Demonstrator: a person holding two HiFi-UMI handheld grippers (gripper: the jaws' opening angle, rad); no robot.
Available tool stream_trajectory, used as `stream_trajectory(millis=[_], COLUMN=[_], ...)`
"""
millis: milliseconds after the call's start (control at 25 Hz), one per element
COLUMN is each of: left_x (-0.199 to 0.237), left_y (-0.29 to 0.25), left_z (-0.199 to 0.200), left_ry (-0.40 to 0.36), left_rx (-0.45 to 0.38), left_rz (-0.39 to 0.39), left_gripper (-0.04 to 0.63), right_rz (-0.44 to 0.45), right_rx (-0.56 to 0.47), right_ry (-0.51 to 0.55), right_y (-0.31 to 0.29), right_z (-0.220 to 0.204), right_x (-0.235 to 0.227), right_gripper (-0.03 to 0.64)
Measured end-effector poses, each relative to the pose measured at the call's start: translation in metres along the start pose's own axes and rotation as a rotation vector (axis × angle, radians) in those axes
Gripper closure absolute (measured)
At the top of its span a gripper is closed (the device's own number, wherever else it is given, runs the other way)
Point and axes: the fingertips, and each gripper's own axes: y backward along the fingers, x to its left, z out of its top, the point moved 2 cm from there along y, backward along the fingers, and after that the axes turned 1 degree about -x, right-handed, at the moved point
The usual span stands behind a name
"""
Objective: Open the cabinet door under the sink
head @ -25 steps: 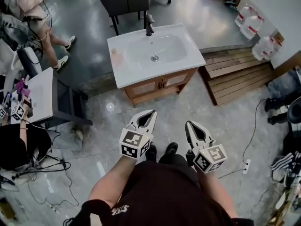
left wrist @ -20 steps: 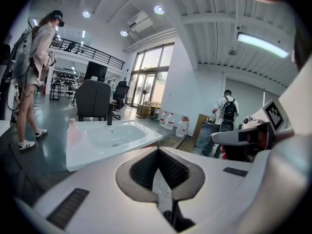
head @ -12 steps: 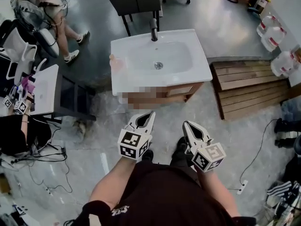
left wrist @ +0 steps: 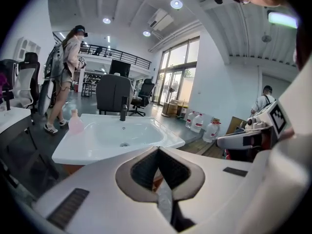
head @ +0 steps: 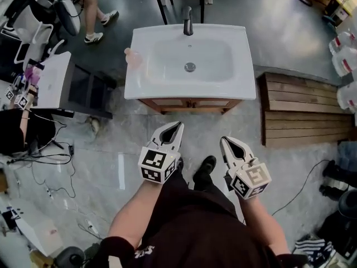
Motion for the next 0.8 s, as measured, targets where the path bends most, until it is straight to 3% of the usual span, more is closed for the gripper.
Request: stream_trajectory(millis=[120, 480, 640, 800], left_x=[0.009, 0.065, 0.089, 0.103], left_y=[0.001, 0.007, -0.008, -0.021], left_z=[-0.013, -0.050, -0.079, -0.107], left_ry=[0.027, 0.051, 0.000, 0.029], left_rx=[0.010, 0.005, 0.043, 0.056], left_rz=[0.018, -0.015, -0.025, 0.011], left_gripper=[0.584, 0.584, 0.584, 0.584], right_rz=[0.049, 0.049, 0.037, 0.037], right_rx=[0.047, 0.135, 0.137, 0.166], right_ry=[0.004, 0.057, 0.051, 0.042], right_y=[-0.018, -0.087, -0.117, -0.142], right_z=[-0.016, -0.036, -0.061, -0.093], right_x=[0.002, 0.039, 0.038, 0.020], right_gripper=[0.604, 0.604, 0.604, 0.603])
